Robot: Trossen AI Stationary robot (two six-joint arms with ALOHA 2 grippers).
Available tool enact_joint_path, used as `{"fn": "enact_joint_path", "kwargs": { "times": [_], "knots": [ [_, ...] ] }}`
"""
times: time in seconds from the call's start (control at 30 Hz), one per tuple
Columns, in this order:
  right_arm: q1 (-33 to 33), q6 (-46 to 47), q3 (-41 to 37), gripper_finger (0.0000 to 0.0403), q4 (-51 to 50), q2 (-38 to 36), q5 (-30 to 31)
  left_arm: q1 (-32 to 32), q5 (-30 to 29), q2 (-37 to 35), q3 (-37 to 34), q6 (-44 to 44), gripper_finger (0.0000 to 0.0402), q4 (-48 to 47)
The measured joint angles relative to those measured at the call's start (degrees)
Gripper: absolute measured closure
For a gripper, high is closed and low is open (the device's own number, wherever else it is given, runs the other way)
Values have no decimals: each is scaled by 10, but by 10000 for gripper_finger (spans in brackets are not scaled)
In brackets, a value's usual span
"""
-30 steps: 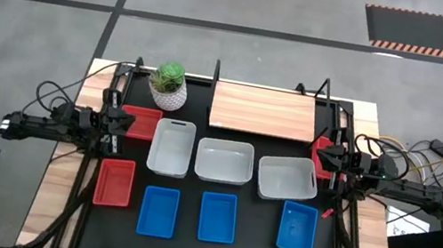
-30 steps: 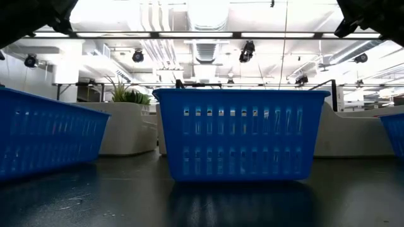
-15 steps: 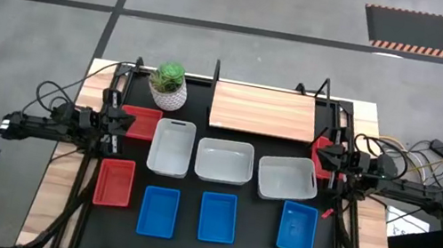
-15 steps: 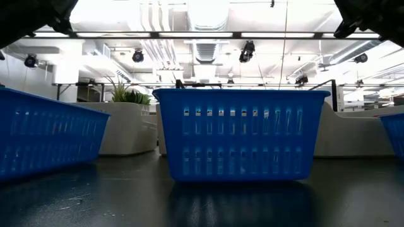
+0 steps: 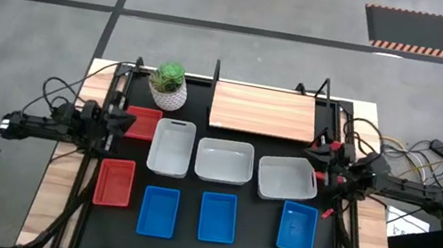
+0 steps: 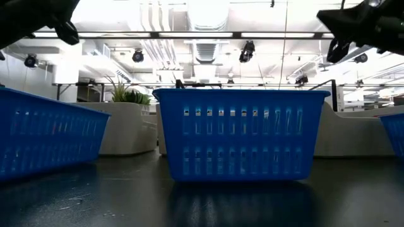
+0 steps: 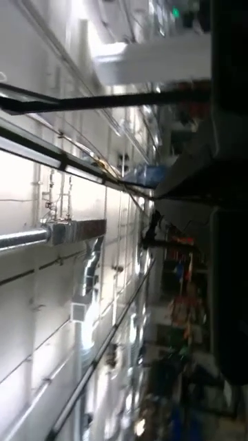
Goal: Stack baskets on shelf by color
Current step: Put the middle white bin on the shelf
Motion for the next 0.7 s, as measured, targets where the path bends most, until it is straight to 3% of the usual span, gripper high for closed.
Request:
{"fn": "enact_joint_path", "kwargs": {
  "times": [0.47,0.7],
  "knots": [
    [0,2,0,394,-37,1,0,0,2,107,-14,-37,401,37],
    [0,-3,0,394,22,6,9,0,2,164,-13,-27,401,101]
  ]
}}
